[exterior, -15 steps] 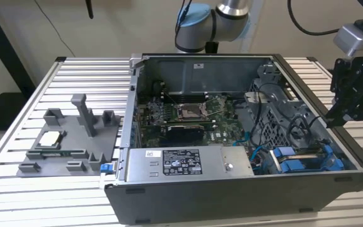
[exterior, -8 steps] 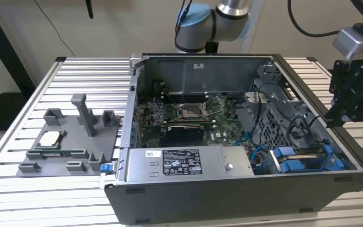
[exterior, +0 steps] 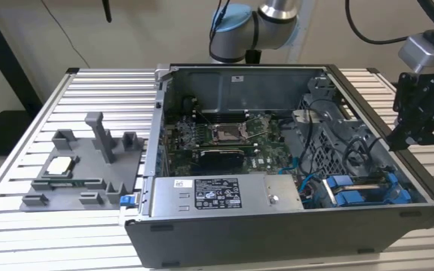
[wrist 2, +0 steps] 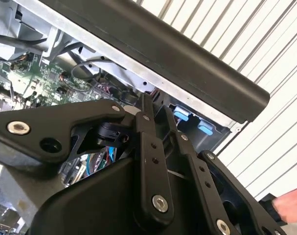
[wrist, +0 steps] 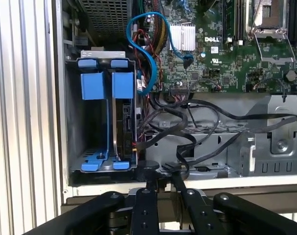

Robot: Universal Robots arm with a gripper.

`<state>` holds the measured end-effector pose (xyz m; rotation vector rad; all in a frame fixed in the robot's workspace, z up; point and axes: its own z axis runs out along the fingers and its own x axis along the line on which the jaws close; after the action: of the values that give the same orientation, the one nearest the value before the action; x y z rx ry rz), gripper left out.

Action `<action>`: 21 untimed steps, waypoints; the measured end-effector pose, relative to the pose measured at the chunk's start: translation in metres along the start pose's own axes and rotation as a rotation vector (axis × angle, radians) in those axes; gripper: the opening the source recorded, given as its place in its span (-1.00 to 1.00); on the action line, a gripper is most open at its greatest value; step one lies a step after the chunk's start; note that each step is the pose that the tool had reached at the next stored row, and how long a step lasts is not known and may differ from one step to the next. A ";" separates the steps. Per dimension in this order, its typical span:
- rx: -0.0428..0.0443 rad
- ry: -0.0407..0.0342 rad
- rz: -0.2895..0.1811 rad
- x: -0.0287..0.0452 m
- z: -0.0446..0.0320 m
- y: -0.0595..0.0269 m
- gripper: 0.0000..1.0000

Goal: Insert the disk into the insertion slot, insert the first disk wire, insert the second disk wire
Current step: 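Insert the second disk wire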

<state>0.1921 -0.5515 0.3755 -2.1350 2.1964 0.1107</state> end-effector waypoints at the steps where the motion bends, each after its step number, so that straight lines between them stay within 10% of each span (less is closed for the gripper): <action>1: -0.0005 -0.0009 0.000 0.0000 0.0000 -0.0003 -0.52; 11: -0.0006 -0.0011 0.000 0.0000 -0.0011 0.0026 -0.68; 21: 0.0018 -0.0010 0.000 0.0006 -0.0058 0.0351 -0.68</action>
<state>0.1569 -0.5517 0.3812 -2.1337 2.1949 0.1098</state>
